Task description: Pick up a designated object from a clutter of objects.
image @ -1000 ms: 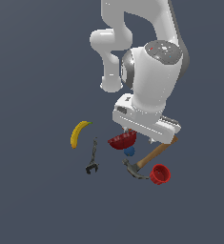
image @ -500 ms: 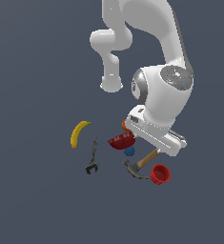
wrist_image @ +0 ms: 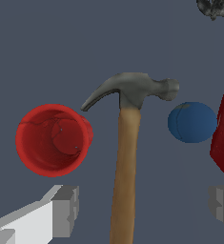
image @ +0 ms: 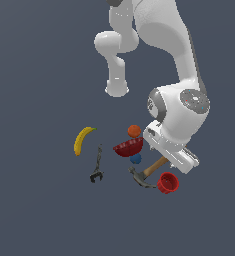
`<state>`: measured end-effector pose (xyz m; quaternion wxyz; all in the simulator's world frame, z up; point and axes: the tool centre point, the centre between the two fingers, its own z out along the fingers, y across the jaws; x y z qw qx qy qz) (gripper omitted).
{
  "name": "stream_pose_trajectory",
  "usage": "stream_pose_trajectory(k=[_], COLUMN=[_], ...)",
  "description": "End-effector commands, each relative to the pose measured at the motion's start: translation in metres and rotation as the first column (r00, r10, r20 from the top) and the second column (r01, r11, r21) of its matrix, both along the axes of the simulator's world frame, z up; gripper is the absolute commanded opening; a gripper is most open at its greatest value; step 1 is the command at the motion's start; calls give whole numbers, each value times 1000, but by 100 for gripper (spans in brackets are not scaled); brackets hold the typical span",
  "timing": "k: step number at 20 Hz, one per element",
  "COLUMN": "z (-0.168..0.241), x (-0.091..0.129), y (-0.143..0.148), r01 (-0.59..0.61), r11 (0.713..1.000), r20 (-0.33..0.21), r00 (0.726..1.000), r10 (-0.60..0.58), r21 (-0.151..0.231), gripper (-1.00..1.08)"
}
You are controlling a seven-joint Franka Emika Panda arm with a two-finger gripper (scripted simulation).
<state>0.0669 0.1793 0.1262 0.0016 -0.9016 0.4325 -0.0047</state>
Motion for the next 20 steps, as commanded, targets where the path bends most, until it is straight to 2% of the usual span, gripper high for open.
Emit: stream_pose_trajectory(k=[1, 10, 20], z=[-13, -46, -59], x=[-1, -6, -9], y=[10, 37, 48], r01=[47, 169, 214], r11=[999, 986, 977], r20=[-2, -8, -10], r00=[999, 986, 977], r10=[-47, -169, -214], r21=[1, 1, 1], gripper=[100, 100, 100])
